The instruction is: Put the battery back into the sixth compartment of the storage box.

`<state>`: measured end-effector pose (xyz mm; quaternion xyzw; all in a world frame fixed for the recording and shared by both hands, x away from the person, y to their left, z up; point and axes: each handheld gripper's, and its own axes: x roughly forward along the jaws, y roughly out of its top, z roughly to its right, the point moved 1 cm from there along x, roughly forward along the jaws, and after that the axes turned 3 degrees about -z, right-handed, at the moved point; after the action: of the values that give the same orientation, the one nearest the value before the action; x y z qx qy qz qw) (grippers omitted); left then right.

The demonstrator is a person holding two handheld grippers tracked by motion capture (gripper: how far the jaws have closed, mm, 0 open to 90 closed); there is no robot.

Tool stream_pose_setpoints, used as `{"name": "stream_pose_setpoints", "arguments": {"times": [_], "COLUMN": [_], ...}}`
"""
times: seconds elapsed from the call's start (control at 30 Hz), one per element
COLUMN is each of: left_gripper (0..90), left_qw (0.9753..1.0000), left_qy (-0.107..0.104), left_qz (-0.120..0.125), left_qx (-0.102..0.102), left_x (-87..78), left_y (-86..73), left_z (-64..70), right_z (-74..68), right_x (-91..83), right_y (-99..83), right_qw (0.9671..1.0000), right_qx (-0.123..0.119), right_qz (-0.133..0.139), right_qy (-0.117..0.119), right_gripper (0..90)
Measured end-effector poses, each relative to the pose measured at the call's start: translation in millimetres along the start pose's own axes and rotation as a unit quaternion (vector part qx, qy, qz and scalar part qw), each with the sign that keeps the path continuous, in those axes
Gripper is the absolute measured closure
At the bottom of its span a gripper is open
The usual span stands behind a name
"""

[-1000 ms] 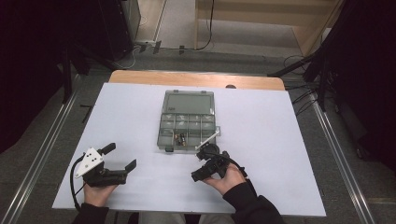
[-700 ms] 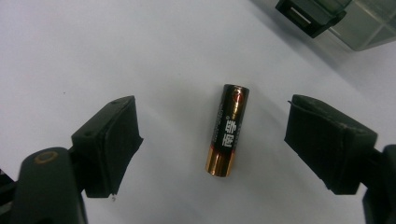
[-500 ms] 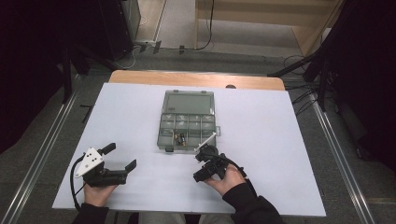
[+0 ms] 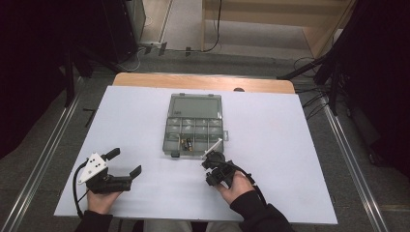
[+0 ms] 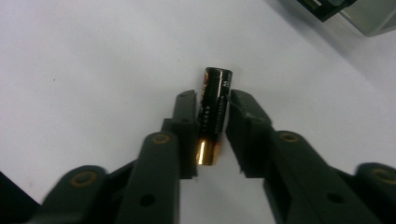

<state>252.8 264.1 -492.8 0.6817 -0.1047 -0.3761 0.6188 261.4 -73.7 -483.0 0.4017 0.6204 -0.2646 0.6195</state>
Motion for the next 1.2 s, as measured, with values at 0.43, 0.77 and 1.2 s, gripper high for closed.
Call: {"name": "stream_pose_setpoints", "arguments": {"times": [0.43,0.77,1.2], "left_gripper": [0.0,0.0,0.0], "left_qw": [1.0000,1.0000,1.0000], "left_qy": [-0.001,0.000,0.000], "left_qz": [0.001,0.001,-0.001], "left_qx": [0.000,0.000,0.000], "left_x": [-0.1,0.0,0.2], "left_y": [0.0,0.0,-0.1], "left_z": [-0.1,-0.2,-0.3], "right_z": [0.3,0.6,5.7], "right_x": [1.4,1.5,-15.8], "right_y": [0.4,-0.7,4.9], "right_qw": [0.9999,1.0000,0.9963], "right_qx": [0.001,-0.001,0.015], "right_qz": [-0.010,0.007,0.063], "right_qy": [0.005,0.006,0.057], "right_gripper": [77.4,77.8,77.8]}}
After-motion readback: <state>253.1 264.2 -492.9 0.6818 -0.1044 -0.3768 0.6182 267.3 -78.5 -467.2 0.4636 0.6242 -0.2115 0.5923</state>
